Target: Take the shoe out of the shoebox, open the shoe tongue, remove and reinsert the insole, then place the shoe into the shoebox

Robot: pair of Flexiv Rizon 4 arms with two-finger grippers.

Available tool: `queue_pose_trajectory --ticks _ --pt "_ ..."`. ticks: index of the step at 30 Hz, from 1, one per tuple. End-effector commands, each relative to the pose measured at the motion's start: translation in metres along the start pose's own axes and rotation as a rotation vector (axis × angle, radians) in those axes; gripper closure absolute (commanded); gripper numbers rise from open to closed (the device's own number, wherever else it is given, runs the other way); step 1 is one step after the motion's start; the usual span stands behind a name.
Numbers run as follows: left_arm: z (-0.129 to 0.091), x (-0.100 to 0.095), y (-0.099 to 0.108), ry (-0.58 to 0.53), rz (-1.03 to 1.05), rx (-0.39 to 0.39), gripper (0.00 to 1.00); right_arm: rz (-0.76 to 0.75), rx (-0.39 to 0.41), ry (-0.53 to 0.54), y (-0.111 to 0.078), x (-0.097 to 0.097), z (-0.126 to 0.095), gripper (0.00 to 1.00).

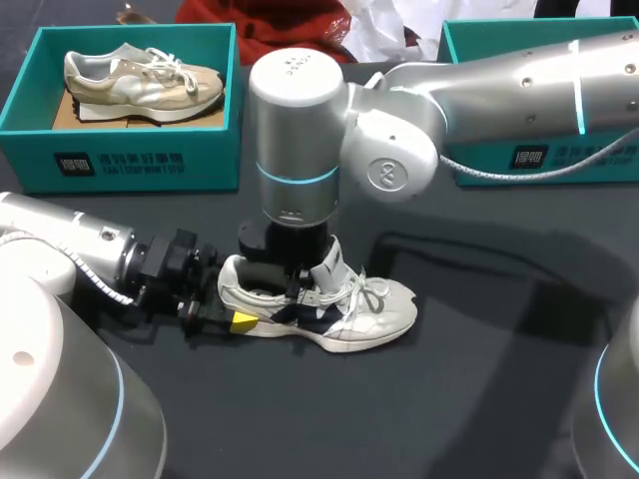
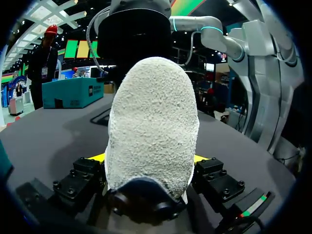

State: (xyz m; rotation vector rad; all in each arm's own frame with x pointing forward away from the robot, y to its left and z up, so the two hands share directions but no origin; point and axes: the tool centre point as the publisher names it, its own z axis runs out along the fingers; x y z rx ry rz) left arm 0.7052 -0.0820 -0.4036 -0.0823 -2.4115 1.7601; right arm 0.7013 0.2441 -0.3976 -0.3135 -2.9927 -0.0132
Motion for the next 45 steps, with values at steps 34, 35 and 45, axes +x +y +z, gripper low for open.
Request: queue_pose_trajectory --ticks 34,35,45 --pt "0.002 -0.001 0.001 -0.001 -0.002 0.001 1.00 -0.078 -0.365 -0.110 -0.017 0.023 -0.020 1.00" --pt "0.002 -0.001 0.001 -0.001 -0.002 0.001 1.00 -0.091 -0.378 -0.116 -0.017 0.022 -0.022 1.00" --pt "0.002 -0.001 0.001 -0.001 -0.002 0.001 1.00 -0.144 -0.430 -0.157 -0.020 0.022 -0.033 1.00"
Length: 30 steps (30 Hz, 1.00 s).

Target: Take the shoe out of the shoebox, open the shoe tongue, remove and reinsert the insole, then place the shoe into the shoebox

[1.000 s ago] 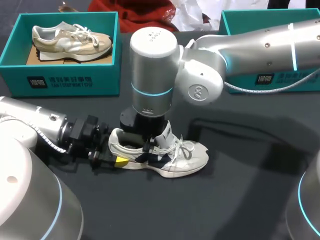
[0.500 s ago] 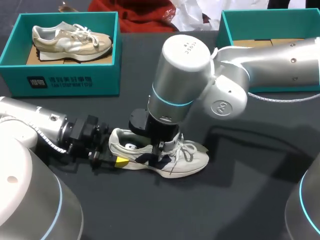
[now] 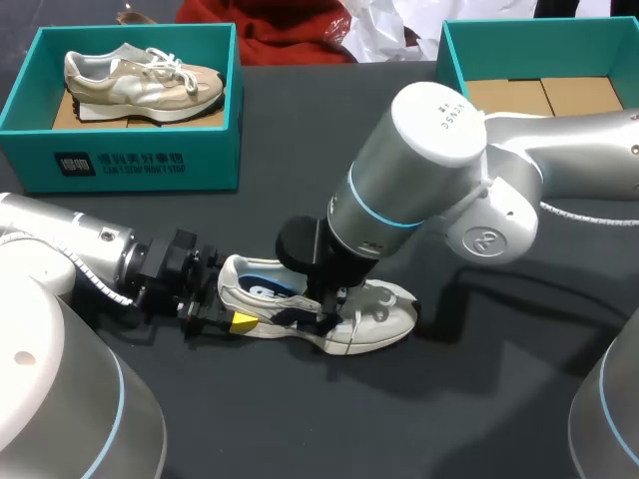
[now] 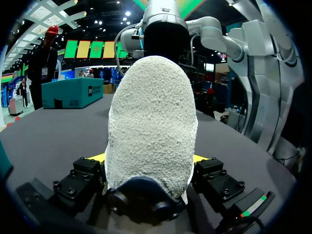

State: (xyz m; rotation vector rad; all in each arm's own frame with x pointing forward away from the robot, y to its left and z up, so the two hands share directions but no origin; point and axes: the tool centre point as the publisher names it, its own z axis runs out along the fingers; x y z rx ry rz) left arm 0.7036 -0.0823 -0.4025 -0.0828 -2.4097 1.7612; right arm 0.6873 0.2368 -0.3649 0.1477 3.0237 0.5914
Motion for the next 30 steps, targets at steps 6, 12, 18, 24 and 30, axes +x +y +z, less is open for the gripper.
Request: queue_pose_trajectory --ticks 6,12,18,24,30 --pt "0.001 -0.002 0.002 -0.002 -0.002 -0.001 1.00 -0.034 -0.065 -0.032 -0.010 0.007 -0.015 1.00" --pt "0.001 -0.002 0.002 -0.002 -0.002 -0.001 1.00 -0.069 -0.095 -0.040 -0.012 0.004 -0.019 1.00" --pt "0.001 -0.002 0.002 -0.002 -0.002 -0.001 1.00 -0.109 -0.106 -0.048 -0.008 -0.003 -0.024 1.00" --pt "0.001 -0.002 0.002 -0.002 -0.002 -0.001 1.00 -0.157 -0.104 -0.047 -0.001 -0.011 -0.032 1.00" --pt "0.001 -0.002 0.002 -0.002 -0.002 -0.001 1.00 -0.221 -0.128 -0.033 0.003 -0.019 -0.038 1.00"
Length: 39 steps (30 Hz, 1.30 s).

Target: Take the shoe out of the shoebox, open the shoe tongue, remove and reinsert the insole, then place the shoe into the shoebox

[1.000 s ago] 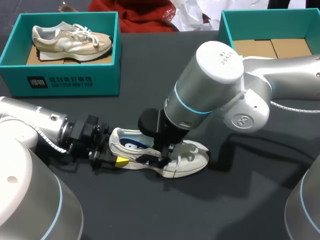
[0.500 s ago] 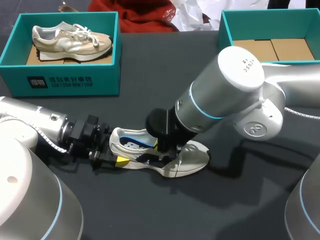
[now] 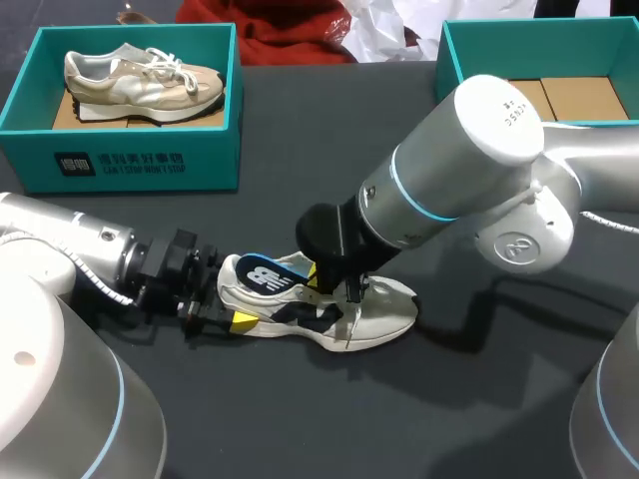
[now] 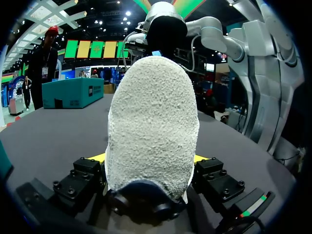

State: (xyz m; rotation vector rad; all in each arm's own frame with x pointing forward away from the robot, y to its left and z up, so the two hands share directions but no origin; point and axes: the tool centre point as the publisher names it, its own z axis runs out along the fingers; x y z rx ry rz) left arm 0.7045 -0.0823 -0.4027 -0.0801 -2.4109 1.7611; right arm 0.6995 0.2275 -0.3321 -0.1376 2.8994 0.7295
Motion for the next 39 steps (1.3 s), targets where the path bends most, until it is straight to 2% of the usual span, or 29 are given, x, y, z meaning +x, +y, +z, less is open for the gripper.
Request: queue_pose_trajectory --ticks 1,14,23,24,25,27,35,39 --pt "0.001 -0.001 0.002 0.000 -0.001 0.000 1.00 -0.031 -0.013 0.019 0.000 -0.006 -0.005 1.00" --pt "0.001 -0.001 0.002 0.000 -0.001 0.000 1.00 -0.129 0.007 0.109 0.030 -0.021 0.003 1.00" --pt "0.001 -0.001 0.002 0.000 -0.001 0.000 1.00 -0.137 0.023 0.137 0.043 -0.018 0.002 1.00" --pt "0.001 -0.001 0.002 0.000 -0.001 0.000 1.00 -0.135 0.023 0.138 0.043 -0.018 0.002 0.94" --pt "0.001 -0.001 0.002 0.000 -0.001 0.000 1.00 -0.128 0.024 0.139 0.043 -0.017 0.002 0.80" --pt "0.001 -0.001 0.002 0.000 -0.001 0.000 1.00 -0.121 0.023 0.138 0.043 -0.016 0.001 0.65" --pt "0.001 -0.001 0.002 0.000 -0.001 0.000 1.00 -0.071 0.026 0.152 0.045 -0.015 -0.008 0.62" --pt "0.001 -0.001 0.002 0.000 -0.001 0.000 1.00 -0.041 0.022 0.195 0.052 -0.021 -0.011 0.69"
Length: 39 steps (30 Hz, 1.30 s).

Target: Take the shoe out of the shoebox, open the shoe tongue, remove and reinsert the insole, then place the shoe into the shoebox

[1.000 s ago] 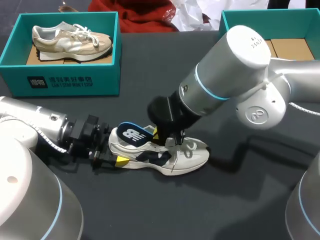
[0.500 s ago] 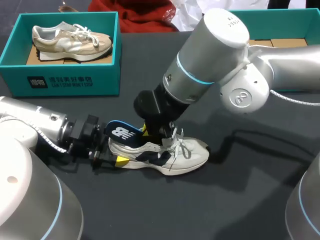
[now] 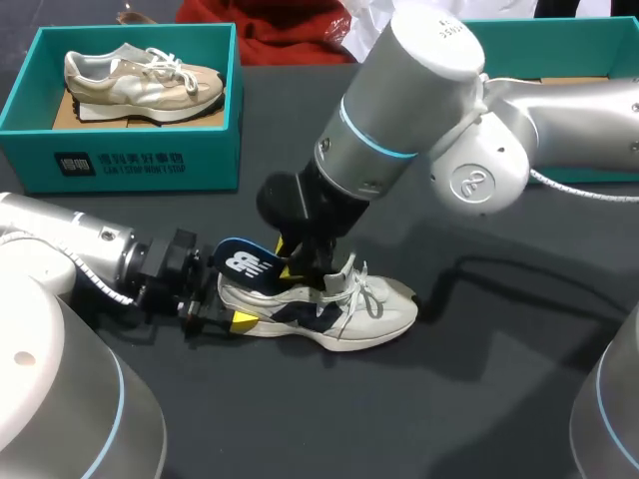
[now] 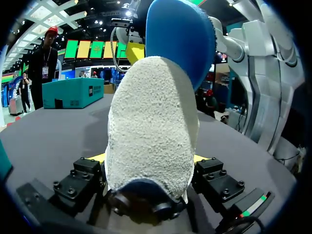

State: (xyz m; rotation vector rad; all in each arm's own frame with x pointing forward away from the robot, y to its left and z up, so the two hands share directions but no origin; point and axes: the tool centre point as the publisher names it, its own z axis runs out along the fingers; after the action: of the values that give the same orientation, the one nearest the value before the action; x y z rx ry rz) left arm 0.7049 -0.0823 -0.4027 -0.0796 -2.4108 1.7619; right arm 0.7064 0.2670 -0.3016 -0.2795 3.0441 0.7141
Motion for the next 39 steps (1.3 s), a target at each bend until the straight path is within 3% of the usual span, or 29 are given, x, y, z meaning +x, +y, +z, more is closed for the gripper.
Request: queue_pose_trajectory --ticks 1,5,9,17,21,28,39 --pt "0.002 -0.001 0.002 0.000 -0.001 -0.001 1.00 0.015 0.004 0.042 0.005 -0.008 -0.006 0.69" --pt "0.002 -0.001 0.002 0.000 -0.001 -0.001 1.00 0.041 0.009 0.098 0.011 -0.016 -0.009 0.64" --pt "0.002 -0.001 0.002 0.000 -0.001 -0.001 1.00 0.091 0.003 0.155 0.011 -0.022 -0.012 0.72" --pt "0.002 -0.001 0.002 0.000 -0.001 -0.001 1.00 0.171 -0.020 0.293 0.012 -0.028 -0.013 0.75" --pt "0.002 -0.001 0.002 0.000 -0.001 -0.001 1.00 0.191 -0.034 0.352 0.013 -0.028 -0.011 0.68" --pt "0.002 -0.001 0.002 0.000 -0.001 -0.001 1.00 0.257 -0.059 0.399 0.016 -0.023 -0.011 0.65" --pt "0.002 -0.001 0.002 0.000 -0.001 -0.001 1.00 0.293 -0.166 0.443 0.021 -0.023 -0.005 0.65"
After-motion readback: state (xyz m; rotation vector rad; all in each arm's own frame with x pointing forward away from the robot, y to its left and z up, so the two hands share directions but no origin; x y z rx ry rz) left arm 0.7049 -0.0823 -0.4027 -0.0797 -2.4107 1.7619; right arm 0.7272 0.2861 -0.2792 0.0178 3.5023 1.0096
